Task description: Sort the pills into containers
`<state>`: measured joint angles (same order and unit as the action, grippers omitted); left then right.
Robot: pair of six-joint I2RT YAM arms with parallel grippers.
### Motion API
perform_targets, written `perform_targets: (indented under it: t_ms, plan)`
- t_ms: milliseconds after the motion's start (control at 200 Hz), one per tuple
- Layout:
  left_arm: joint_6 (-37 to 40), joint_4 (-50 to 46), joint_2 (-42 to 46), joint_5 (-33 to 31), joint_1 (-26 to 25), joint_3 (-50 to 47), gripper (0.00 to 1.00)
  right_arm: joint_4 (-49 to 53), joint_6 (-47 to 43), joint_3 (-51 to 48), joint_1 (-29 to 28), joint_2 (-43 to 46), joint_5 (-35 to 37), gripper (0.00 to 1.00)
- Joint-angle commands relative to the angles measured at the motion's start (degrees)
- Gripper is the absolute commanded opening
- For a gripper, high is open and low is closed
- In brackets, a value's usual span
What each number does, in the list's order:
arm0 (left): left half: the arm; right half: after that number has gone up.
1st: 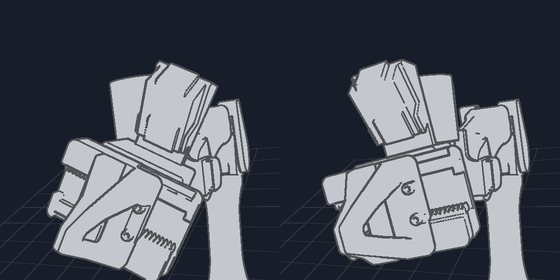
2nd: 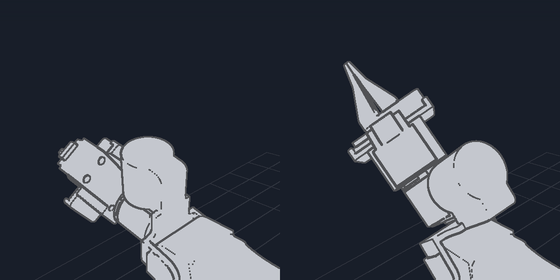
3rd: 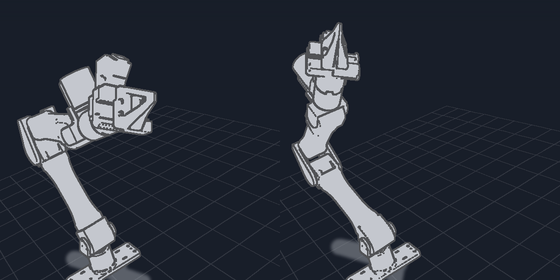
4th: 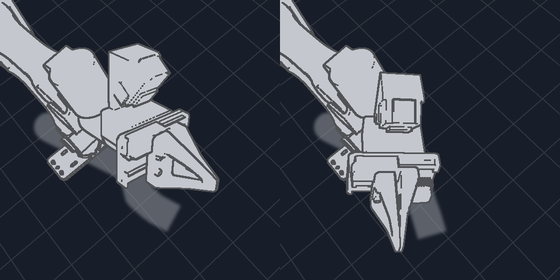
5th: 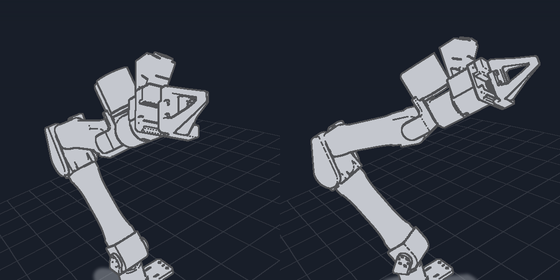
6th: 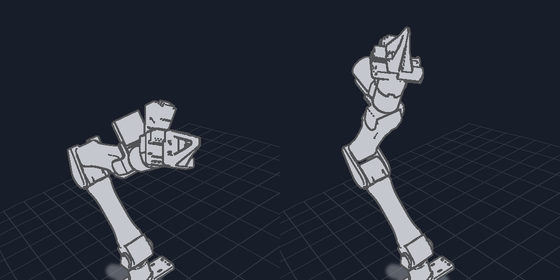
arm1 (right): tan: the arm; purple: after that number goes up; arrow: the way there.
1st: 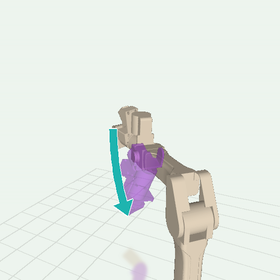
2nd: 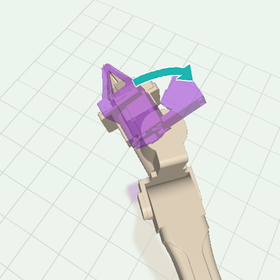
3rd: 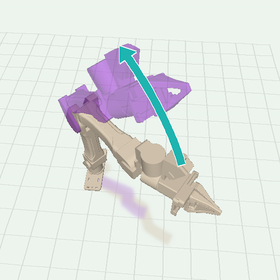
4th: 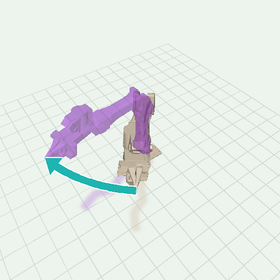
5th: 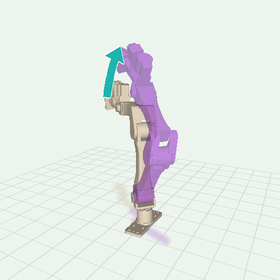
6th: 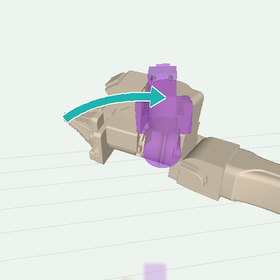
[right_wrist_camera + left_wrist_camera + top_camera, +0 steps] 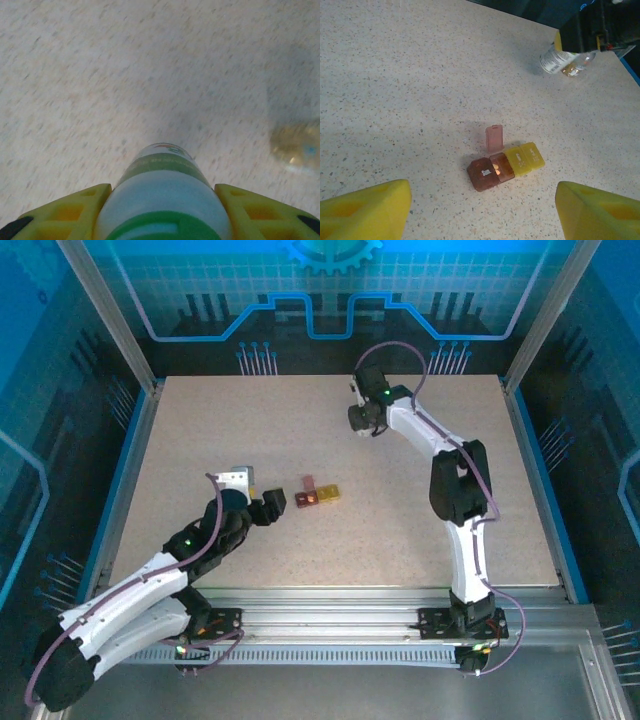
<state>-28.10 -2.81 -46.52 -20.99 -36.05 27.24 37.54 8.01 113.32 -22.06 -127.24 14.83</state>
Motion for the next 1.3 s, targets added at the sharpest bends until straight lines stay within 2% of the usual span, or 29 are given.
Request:
perform_targets:
  t_ms: [0,205,310,405,550,630,791,981,1121,1296]
  plan:
    - [1.55,-0.92,0.91,-1.24,0.37,-0.7,0.77,6.32,-1.42,9.13,1.9,-7.06,1.04,0.43]
    - [0.63,0.81,-0.34,-0.99,0.57,-2.03,0.77,12.33,-1.88,22.89,3.34,-16.44,0.06,0.47]
    - [-1.17,2.08,-2.65,-0.75,1.12,-2.81,0.77,10.97,-2.16,22.91,3.3,-16.86,-0.05,0.53]
    - [-3.17,3.64,-5.74,1.37,1.99,-3.47,0.73,10.69,-2.21,22.87,3.43,-16.62,-1.25,0.65]
    - [-6.97,7.24,-10.91,7.15,4.76,-4.14,0.67,11.29,-2.18,21.69,3.69,-13.65,-2.47,0.76]
    - [-7.88,9.62,-14.7,9.82,5.81,-3.92,0.64,10.77,-2.6,19.1,3.79,-10.14,-2.74,0.79]
    - [-8.87,13.88,-22.86,13.01,6.17,-2.32,0.61,7.05,-2.75,9.06,3.7,1.43,-2.96,0.79]
    - [-8.95,18.44,-30.85,14.76,6.5,-0.08,0.55,-4.84,-0.46,-13.97,1.83,20.06,-5.65,0.77]
    - [-8.95,20.59,-35.83,16.72,6.59,2.31,0.53,-11.99,3.56,-28.92,0.21,28.69,-12.84,0.76]
    - [-8.99,22.47,-40.16,18.09,6.57,4.24,0.48,-20.64,8.79,-42.22,-1.19,31.59,-24.28,0.73]
